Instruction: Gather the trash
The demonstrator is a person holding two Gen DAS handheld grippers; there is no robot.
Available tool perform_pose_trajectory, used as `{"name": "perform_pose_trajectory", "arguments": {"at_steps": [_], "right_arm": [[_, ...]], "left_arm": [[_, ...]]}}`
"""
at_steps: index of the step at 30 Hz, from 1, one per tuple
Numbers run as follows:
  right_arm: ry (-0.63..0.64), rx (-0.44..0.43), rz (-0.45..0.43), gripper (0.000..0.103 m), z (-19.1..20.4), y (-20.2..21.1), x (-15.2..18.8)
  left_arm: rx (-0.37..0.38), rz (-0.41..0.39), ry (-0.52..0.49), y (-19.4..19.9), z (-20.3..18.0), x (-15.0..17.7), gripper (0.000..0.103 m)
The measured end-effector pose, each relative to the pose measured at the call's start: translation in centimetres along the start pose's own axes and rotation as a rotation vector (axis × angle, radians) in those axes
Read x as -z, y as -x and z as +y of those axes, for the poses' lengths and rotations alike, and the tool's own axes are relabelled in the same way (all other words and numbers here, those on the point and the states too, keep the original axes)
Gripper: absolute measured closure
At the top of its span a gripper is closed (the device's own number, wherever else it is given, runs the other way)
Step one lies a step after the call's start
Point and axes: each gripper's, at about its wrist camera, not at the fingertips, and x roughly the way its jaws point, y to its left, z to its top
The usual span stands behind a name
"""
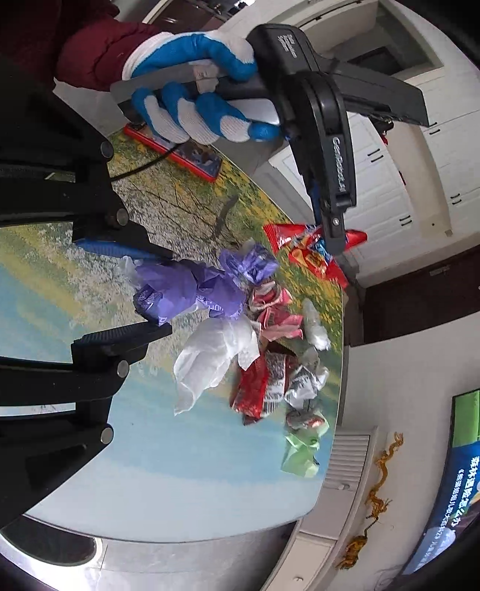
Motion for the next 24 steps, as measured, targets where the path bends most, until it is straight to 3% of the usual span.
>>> {"name": "perform_pose_trajectory", "arguments": {"at_steps": [2, 5, 7, 13, 17, 19, 24], "right_arm": [[-0.002, 0.042, 0.072, 0.072, -0.1, -1.6, 0.4], [-0.048, -0.137, 0.207, 0.072, 0.2, -4.6, 2.0], [-0.051, -0.198, 0.239, 0.072, 0.7, -5.5, 2.8], [0.050, -0.090, 0.247, 0.072, 1.4, -6.0, 2.8], [0.105, -0.184, 0.244, 0.072, 2.3, -5.4, 3.3], [0.149, -0.188, 0.251, 0.072, 2.9, -5.2, 3.5], [0.183, -0.075, 0.248, 0.070, 2.7, -6.1, 3.4]], "left_arm": [[0.002, 0.001, 0.005, 0.0, 0.1, 0.0, 0.083], [0.000, 0.001, 0.004, 0.0, 0.1, 0.1, 0.083], [-0.003, 0.003, 0.007, 0.0, 0.3, 0.0, 0.083], [-0.013, 0.009, 0.018, -0.4, 0.8, 0.1, 0.083], [-0.013, 0.011, 0.017, -0.5, 0.8, 0.1, 0.083], [-0.012, 0.012, 0.019, -0.5, 0.8, 0.1, 0.083], [-0.013, 0.016, 0.016, -0.6, 0.7, 0.3, 0.083]]}}
